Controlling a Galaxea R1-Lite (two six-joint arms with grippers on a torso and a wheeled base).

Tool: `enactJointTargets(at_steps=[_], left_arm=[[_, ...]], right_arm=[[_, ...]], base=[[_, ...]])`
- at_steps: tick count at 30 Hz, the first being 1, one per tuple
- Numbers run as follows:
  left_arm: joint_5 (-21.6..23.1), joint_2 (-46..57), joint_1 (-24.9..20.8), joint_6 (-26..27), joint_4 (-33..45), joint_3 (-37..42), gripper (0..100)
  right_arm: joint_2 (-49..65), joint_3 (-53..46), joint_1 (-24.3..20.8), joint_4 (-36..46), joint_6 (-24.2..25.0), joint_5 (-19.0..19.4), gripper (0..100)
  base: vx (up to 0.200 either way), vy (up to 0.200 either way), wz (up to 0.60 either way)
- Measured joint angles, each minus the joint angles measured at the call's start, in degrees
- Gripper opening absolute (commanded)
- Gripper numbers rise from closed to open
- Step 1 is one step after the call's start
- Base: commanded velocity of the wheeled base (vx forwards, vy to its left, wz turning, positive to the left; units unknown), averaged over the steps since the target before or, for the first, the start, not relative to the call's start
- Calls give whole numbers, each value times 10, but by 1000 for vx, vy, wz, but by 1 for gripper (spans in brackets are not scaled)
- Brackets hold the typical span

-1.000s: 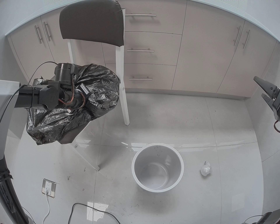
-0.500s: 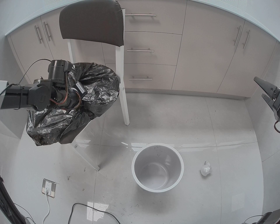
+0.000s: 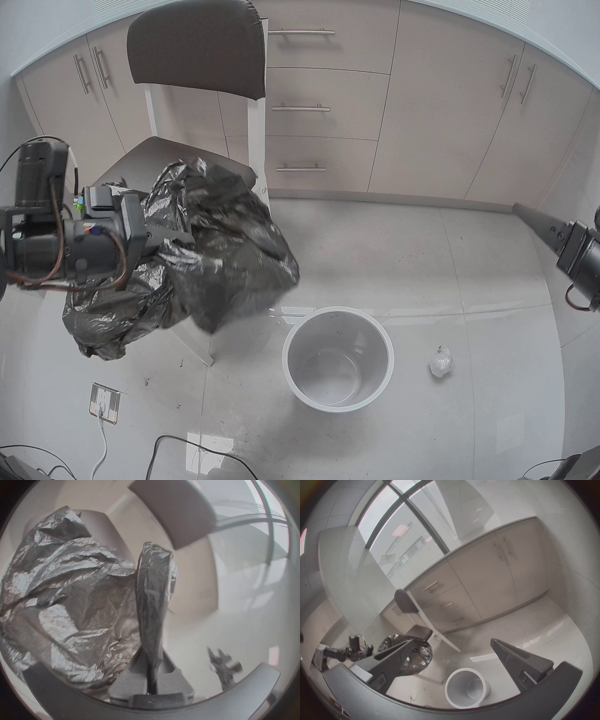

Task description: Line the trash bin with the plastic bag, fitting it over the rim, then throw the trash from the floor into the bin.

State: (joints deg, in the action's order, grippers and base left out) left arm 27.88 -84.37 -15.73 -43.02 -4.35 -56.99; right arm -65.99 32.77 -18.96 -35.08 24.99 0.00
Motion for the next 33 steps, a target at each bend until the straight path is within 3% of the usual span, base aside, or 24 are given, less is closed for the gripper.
enactJointTargets(at_steps=[3, 7, 18, 26, 33], left_arm=[[80, 52, -19, 28, -11, 53, 0], [125, 98, -70, 51, -22, 96, 0], [163, 119, -172, 64, -143, 143, 0], [168, 97, -190, 64, -162, 153, 0], [168, 89, -192, 63, -164, 156, 0]], right_arm=[[-20, -20, -25, -7, -19, 10, 100], [-59, -46, -55, -34, -32, 20, 100], [-165, -92, -163, -75, -40, 80, 100], [-228, -119, -200, -150, -46, 84, 100], [-260, -125, -204, -159, -47, 84, 100]], base=[[0, 0, 0], [0, 0, 0], [0, 0, 0], [0, 0, 0], [0, 0, 0]])
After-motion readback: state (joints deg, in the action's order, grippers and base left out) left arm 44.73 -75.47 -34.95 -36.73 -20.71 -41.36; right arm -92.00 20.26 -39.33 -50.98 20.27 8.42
